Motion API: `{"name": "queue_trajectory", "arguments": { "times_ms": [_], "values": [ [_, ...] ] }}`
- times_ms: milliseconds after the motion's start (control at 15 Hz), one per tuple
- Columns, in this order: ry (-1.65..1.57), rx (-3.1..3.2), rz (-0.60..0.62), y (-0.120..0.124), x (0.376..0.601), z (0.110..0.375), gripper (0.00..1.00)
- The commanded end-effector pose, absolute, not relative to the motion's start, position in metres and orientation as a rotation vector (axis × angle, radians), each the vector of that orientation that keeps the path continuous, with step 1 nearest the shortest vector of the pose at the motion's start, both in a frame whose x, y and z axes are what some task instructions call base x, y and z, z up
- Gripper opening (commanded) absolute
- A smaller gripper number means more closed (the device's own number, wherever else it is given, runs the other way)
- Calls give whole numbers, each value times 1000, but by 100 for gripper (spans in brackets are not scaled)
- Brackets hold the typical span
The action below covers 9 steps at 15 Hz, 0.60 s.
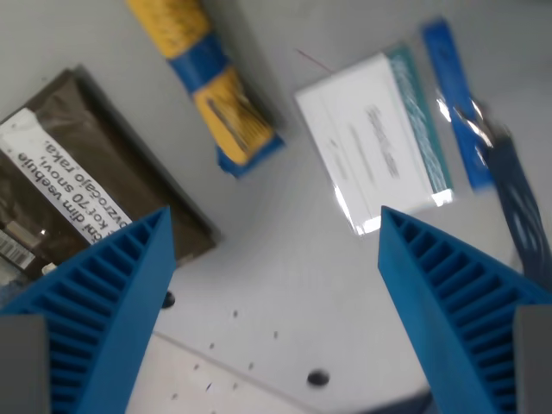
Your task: Move above the blue bag
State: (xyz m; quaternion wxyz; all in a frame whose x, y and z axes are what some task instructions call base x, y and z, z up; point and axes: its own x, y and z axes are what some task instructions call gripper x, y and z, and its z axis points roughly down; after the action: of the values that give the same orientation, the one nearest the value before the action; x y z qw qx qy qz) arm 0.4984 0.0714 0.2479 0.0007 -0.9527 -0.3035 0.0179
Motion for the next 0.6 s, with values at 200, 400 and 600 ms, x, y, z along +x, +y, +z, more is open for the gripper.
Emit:
{"name": "queue_trajectory", "arguments": {
  "times_ms": [200,400,600],
  "values": [
    [-1567,-2694,-87,90,498,226,100],
    [-1616,-2676,-82,101,500,212,100],
    [-1643,-2671,-76,110,502,197,100]
  ]
}}
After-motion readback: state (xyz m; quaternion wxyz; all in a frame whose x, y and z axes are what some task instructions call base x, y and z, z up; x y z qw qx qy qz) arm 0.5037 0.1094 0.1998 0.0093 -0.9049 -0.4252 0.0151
